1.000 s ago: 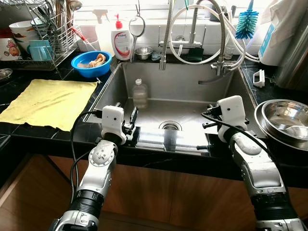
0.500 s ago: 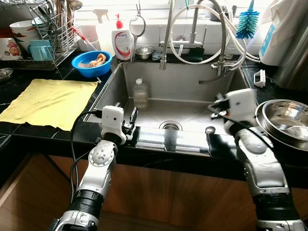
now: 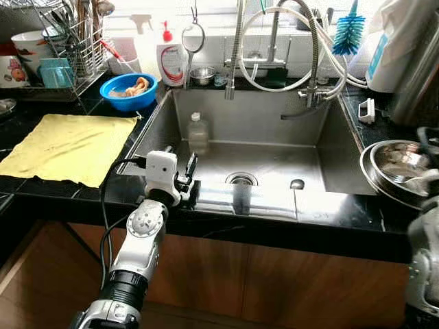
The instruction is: Kitchen organization
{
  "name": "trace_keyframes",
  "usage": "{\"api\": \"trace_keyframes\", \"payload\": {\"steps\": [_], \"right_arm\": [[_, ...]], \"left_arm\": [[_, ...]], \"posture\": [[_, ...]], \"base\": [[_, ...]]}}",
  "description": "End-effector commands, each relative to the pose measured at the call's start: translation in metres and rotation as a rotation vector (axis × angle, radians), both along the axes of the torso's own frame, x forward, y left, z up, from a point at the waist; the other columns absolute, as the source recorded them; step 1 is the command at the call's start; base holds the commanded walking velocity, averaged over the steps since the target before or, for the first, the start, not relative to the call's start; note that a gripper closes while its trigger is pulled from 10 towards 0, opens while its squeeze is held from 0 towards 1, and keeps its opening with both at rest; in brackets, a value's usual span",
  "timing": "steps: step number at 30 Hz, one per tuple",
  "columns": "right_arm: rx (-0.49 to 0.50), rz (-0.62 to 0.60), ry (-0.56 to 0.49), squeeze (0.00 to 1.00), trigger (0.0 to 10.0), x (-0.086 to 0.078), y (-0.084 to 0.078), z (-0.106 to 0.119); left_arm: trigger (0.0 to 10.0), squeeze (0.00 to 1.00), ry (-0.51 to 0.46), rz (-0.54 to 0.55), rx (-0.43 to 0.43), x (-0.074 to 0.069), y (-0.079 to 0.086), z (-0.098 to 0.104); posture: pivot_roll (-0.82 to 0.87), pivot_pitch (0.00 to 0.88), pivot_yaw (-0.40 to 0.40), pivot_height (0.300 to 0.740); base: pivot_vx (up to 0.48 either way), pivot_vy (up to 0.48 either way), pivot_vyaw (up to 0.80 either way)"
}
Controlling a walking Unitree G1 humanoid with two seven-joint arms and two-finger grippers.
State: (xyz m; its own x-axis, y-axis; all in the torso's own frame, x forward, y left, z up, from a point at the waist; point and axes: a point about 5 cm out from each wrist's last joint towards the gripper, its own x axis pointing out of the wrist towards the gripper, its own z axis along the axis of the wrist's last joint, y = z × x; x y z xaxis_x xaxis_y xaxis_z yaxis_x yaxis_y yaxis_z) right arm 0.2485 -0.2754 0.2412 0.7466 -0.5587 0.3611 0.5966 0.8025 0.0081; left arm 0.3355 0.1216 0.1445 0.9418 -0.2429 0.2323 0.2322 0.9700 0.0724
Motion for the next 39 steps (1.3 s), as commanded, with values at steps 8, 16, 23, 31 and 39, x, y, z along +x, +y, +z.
{"api": "trace_keyframes", "payload": {"steps": [8, 16, 23, 31, 39], "right_arm": [[0.214, -0.153, -0.077, 1.0, 10.0, -0.022, -0.026, -0.009], [0.39, -0.179, -0.171, 0.22, 10.0, -0.025, -0.032, -0.015], [0.443, -0.194, -0.215, 0.0, 10.0, -0.028, -0.035, -0.016], [0.543, -0.248, -0.235, 0.0, 10.0, -0.03, -0.042, -0.026], [0.57, -0.248, -0.204, 0.0, 10.0, -0.027, -0.044, -0.033]], "left_arm": [[10.0, 0.0, -0.011, -0.006, 0.034, 0.001, 0.003, 0.002], [10.0, 0.0, -0.01, -0.009, 0.04, 0.0, 0.003, 0.001], [10.0, 0.0, -0.01, -0.009, 0.044, 0.0, 0.004, 0.001], [10.0, 0.0, -0.011, -0.012, 0.049, -0.001, 0.003, 0.0], [10.0, 0.0, -0.013, -0.018, 0.055, -0.001, 0.002, 0.0]], "posture": [[-0.08, 0.0, 0.066, 0.74], [-0.08, 0.0, 0.066, 0.74], [-0.08, 0.0, 0.065, 0.74], [-0.08, 0.0, 0.065, 0.74], [-0.08, 0.0, 0.066, 0.74]], "base": [[0.0, 0.0, 0.0], [0.0, 0.0, 0.0], [0.0, 0.0, 0.0], [0.0, 0.0, 0.0], [0.0, 0.0, 0.0]]}}
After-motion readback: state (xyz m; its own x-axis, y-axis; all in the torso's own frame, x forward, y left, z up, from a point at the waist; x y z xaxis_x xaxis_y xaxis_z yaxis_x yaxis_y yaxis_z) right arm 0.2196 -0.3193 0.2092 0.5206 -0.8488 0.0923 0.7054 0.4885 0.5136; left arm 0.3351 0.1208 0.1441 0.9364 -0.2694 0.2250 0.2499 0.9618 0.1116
